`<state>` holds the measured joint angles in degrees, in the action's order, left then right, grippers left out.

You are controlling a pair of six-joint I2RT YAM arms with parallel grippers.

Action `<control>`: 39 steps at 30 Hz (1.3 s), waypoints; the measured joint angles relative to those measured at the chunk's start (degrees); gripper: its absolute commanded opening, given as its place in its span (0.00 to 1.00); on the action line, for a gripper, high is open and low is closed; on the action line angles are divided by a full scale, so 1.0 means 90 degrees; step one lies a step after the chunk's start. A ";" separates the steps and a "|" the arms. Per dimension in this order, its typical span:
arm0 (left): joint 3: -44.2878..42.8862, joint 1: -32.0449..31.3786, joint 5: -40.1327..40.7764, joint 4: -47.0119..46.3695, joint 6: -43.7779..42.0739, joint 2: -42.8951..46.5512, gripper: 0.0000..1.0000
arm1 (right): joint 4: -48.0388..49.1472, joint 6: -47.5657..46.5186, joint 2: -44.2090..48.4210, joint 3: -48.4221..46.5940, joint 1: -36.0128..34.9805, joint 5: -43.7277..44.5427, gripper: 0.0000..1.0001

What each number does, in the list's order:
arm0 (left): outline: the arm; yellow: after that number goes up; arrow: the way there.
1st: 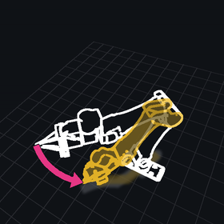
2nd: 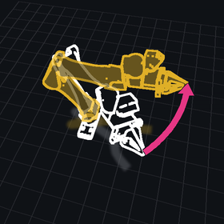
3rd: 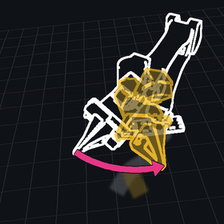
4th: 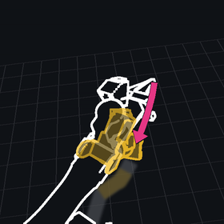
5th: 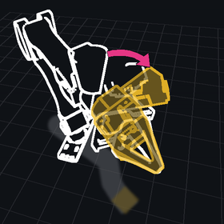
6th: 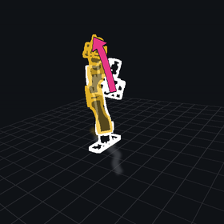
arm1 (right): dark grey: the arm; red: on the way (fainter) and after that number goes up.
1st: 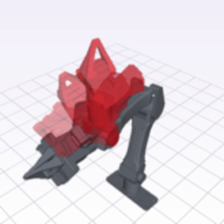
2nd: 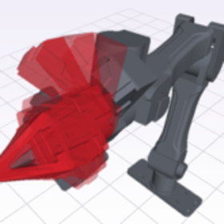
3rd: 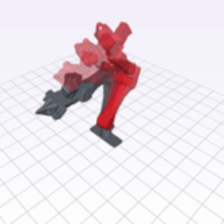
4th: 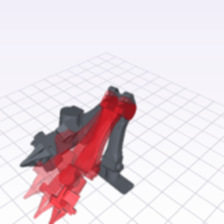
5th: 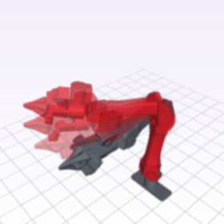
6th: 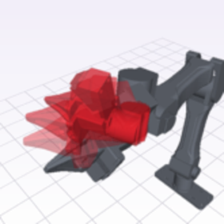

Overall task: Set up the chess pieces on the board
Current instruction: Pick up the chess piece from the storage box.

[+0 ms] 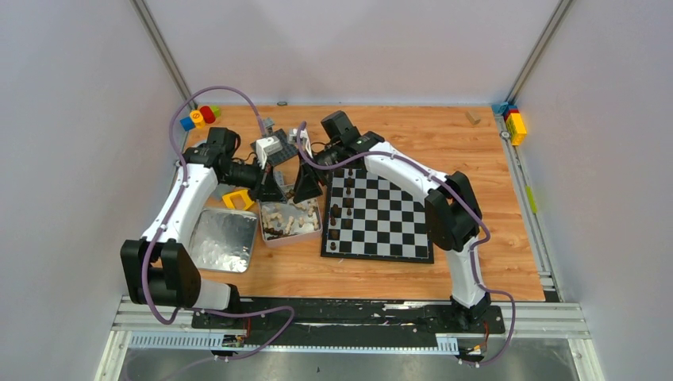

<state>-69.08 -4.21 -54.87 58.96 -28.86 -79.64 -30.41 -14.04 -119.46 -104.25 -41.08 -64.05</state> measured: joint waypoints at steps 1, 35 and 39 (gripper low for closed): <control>0.0000 0.0027 -0.0017 0.0000 0.0000 0.0000 0.00 | -0.0015 -0.0005 0.0000 0.0000 -0.0005 -0.0002 0.45; 0.0017 0.1280 0.0359 0.0078 -0.0160 0.0425 0.00 | -0.0029 0.0563 -0.1056 -0.0542 -0.0223 0.0940 0.69; 0.0015 0.1280 0.0498 0.0265 -0.0357 0.0568 0.00 | -0.0024 0.0729 -0.1073 -0.0629 -0.0206 0.1124 0.70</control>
<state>-68.95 7.31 -50.39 61.34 -32.08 -74.52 -30.63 -7.49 -129.12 -109.91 -42.94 -53.93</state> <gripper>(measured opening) 0.029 0.691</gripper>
